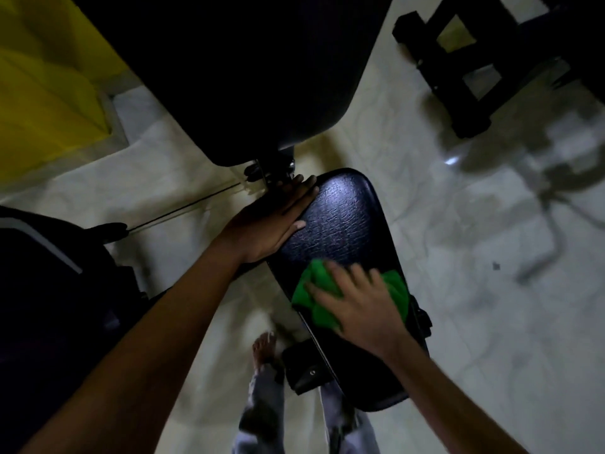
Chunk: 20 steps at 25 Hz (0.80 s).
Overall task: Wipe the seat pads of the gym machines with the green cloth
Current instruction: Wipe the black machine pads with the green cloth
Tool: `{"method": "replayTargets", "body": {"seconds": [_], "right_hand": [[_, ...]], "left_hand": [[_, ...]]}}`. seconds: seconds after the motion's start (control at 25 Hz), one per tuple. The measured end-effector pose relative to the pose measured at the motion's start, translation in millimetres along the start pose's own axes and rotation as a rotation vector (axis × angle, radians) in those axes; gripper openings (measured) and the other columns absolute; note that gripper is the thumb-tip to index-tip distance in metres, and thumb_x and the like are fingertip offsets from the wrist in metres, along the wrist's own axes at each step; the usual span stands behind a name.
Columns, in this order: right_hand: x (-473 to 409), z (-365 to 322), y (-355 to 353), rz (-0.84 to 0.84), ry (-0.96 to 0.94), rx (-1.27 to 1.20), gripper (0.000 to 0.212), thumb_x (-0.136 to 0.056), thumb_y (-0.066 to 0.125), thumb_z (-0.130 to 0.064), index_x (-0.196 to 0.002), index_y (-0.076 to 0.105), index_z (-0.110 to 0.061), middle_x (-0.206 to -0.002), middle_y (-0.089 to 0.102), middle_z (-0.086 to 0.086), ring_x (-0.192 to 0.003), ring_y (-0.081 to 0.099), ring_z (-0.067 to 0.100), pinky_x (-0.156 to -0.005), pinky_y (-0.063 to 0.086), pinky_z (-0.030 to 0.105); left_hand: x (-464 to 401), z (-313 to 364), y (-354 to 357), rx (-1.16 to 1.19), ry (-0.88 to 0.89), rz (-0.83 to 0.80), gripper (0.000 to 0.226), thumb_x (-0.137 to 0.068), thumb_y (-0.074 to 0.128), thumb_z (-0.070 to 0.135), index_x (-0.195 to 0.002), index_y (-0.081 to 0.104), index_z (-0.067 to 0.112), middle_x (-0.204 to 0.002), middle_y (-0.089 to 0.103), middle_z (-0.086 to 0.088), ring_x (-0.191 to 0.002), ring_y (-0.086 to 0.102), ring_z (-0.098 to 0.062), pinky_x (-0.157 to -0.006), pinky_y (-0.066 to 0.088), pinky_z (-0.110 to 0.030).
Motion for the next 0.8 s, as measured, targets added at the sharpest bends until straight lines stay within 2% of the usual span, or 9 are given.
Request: {"method": "replayTargets", "body": {"seconds": [0.12,0.2,0.28,0.36,0.48,0.52,0.6,0.68,0.8], "right_hand": [[-27.4,43.0,-11.0,0.120,0.449,-0.017,0.059,-0.063,0.070,-0.041,-0.120,0.060,-0.029,-0.123,0.054,0.016,-0.092,0.050,0.034,-0.068,0.042,0.038],[-25.2,31.1,-7.4,0.165,0.622,-0.023,0.060,-0.064,0.064,-0.040,-0.123,0.059,-0.029,-0.125,0.052,0.016,-0.093,0.048,0.033,-0.069,0.041,0.038],[-3.8,-13.5,2.3,0.150,0.631,-0.052,0.064,-0.060,0.063,-0.042,-0.123,0.057,-0.030,-0.127,0.050,0.017,-0.091,0.044,0.030,-0.070,0.039,0.037],[28.9,-64.7,13.5,0.118,0.473,-0.063,0.058,-0.064,0.060,-0.040,-0.122,0.056,-0.031,-0.127,0.046,0.017,-0.085,0.045,0.028,-0.068,0.041,0.036],[43.5,-56.4,13.3,0.085,0.247,-0.018,0.052,-0.067,0.061,-0.035,-0.119,0.058,-0.032,-0.127,0.044,0.015,-0.084,0.046,0.029,-0.066,0.041,0.035],[36.9,-34.6,8.7,0.085,0.289,-0.002,0.052,-0.066,0.060,-0.038,-0.118,0.059,-0.031,-0.126,0.045,0.015,-0.085,0.045,0.029,-0.066,0.041,0.035],[19.3,9.0,-3.1,0.161,0.579,-0.039,0.054,-0.067,0.051,-0.041,-0.118,0.061,-0.028,-0.123,0.050,0.016,-0.087,0.046,0.032,-0.065,0.043,0.037],[16.8,10.7,-6.7,0.191,0.771,-0.097,0.056,-0.067,0.049,-0.043,-0.121,0.059,-0.029,-0.122,0.052,0.016,-0.089,0.046,0.032,-0.068,0.041,0.037],[50.9,-51.3,11.8,0.138,0.632,-0.101,0.069,-0.060,0.067,-0.040,-0.126,0.051,-0.033,-0.126,0.048,0.017,-0.090,0.043,0.028,-0.070,0.037,0.036]], "left_hand": [[0.9,3.7,-1.2,-0.031,0.039,0.066,0.057,-0.099,0.025,0.032,-0.149,0.024,0.003,-0.157,0.018,-0.012,-0.145,0.014,-0.023,-0.117,0.009,-0.031],[0.3,4.1,1.5,-0.029,0.077,0.089,0.055,-0.099,0.027,0.028,-0.147,0.026,0.000,-0.156,0.020,-0.015,-0.144,0.016,-0.024,-0.117,0.013,-0.033],[0.7,6.4,5.1,-0.008,0.092,0.096,0.054,-0.099,0.026,0.025,-0.147,0.025,0.000,-0.156,0.019,-0.016,-0.144,0.016,-0.025,-0.116,0.015,-0.037],[0.8,10.4,6.8,0.006,0.086,0.103,0.054,-0.098,0.025,0.023,-0.147,0.026,0.000,-0.155,0.021,-0.016,-0.144,0.020,-0.027,-0.116,0.019,-0.040],[1.8,14.2,5.9,-0.003,0.058,0.100,0.056,-0.097,0.024,0.025,-0.147,0.026,0.001,-0.156,0.022,-0.015,-0.143,0.023,-0.028,-0.114,0.027,-0.044],[2.1,14.8,5.7,-0.010,0.047,0.097,0.056,-0.097,0.023,0.026,-0.148,0.025,0.002,-0.156,0.021,-0.014,-0.143,0.022,-0.028,-0.114,0.027,-0.044],[3.3,16.7,5.9,-0.034,0.036,0.114,0.056,-0.098,0.023,0.026,-0.148,0.025,0.002,-0.156,0.021,-0.014,-0.143,0.022,-0.028,-0.115,0.023,-0.041],[4.5,21.2,6.9,-0.063,0.038,0.129,0.056,-0.097,0.026,0.026,-0.146,0.028,0.000,-0.155,0.024,-0.016,-0.142,0.025,-0.030,-0.114,0.016,-0.037],[5.5,28.6,6.7,-0.053,0.032,0.128,0.057,-0.096,0.025,0.025,-0.144,0.029,-0.005,-0.153,0.025,-0.022,-0.140,0.027,-0.035,-0.113,0.012,-0.036]]}}
Point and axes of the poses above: each hand's wrist, its own x-axis away from the middle knuckle, its own y-axis out of the palm, z = x × y, the point moved 2 cm from there along -x, towards the middle knuckle
